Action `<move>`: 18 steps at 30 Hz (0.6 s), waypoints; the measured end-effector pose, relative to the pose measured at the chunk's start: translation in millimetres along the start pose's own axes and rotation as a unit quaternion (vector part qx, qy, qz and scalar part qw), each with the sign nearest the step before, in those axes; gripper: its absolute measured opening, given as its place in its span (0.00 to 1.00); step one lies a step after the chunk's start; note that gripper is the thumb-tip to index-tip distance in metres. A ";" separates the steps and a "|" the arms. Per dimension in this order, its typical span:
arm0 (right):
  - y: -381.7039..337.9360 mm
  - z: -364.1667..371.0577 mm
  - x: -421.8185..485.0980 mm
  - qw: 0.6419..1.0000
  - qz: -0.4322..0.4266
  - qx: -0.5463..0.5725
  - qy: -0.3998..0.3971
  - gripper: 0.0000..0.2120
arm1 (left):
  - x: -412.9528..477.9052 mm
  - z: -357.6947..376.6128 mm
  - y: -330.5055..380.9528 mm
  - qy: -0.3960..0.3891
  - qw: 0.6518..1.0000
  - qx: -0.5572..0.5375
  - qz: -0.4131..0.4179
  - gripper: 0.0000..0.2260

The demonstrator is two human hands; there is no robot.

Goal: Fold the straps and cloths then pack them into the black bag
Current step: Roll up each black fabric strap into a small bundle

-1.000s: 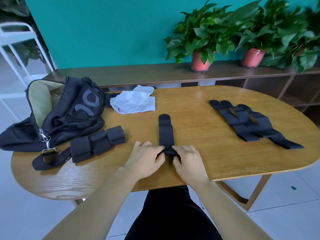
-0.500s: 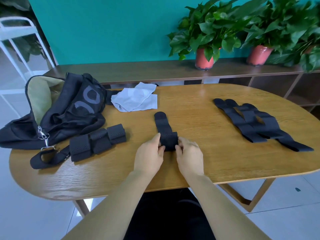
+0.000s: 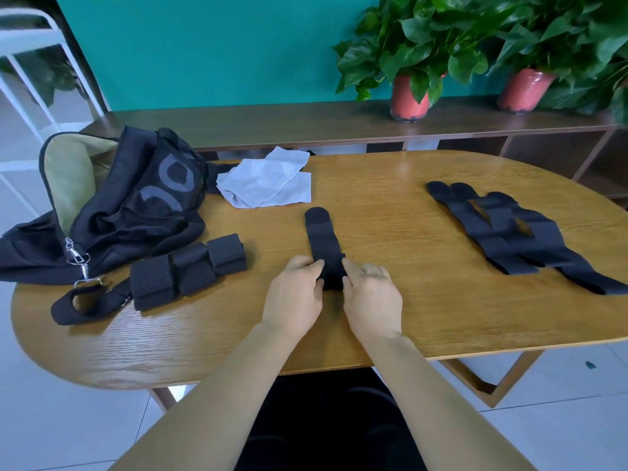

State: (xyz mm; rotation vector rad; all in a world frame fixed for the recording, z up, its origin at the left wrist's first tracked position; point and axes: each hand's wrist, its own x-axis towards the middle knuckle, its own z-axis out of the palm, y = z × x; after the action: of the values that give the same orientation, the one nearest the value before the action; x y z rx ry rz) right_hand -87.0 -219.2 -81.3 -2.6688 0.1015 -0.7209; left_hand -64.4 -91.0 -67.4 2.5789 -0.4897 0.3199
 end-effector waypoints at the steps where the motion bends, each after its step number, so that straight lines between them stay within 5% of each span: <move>1: -0.6 0.5 0.1 1.000 -0.011 -0.019 -0.003 0.19 | 0.7 0.4 -1.0 -0.006 1.000 0.002 0.001 0.17; 11: 0.0 1.5 5.8 0.995 -0.030 -0.070 -0.064 0.12 | 10.5 -5.0 -0.7 -0.116 0.985 0.119 0.042 0.20; 18: -1.4 -18.0 4.6 0.979 -0.078 -0.047 -0.184 0.20 | 11.0 -12.3 -10.0 -0.145 0.984 0.075 0.070 0.22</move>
State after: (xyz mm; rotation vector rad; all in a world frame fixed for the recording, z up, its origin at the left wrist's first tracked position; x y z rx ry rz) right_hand -92.0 -224.8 -64.2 -2.8738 -0.1783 -0.2600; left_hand -52.1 -79.8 -57.7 2.7590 -0.7815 0.0274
